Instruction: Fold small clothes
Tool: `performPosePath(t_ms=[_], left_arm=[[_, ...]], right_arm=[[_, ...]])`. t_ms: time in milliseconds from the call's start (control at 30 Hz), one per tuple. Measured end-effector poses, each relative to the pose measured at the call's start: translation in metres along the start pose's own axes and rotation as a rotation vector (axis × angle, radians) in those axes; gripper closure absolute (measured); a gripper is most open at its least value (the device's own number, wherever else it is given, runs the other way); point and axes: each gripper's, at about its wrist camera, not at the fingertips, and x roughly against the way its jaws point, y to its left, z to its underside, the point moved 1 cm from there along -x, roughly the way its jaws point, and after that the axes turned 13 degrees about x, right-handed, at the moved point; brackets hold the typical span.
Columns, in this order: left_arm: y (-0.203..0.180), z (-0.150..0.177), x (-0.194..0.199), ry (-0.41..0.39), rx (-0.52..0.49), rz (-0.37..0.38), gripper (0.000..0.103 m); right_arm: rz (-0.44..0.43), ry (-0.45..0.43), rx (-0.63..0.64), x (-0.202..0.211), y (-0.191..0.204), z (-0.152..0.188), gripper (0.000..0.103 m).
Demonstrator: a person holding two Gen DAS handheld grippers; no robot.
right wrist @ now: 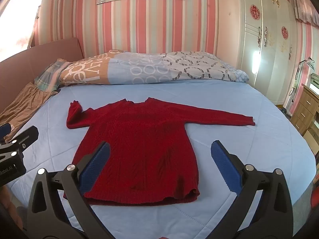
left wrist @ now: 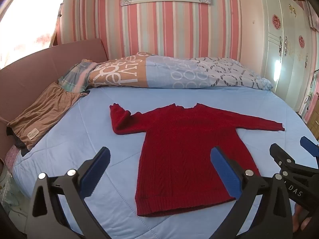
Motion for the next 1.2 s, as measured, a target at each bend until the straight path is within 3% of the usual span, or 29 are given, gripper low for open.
performPosePath(t_ms=[1200], left_arm=[[0.0, -0.001, -0.001, 0.001, 0.002, 0.003, 0.002]], right_arm=[[0.017, 0.001, -0.011, 0.0, -0.007, -0.002, 0.003]])
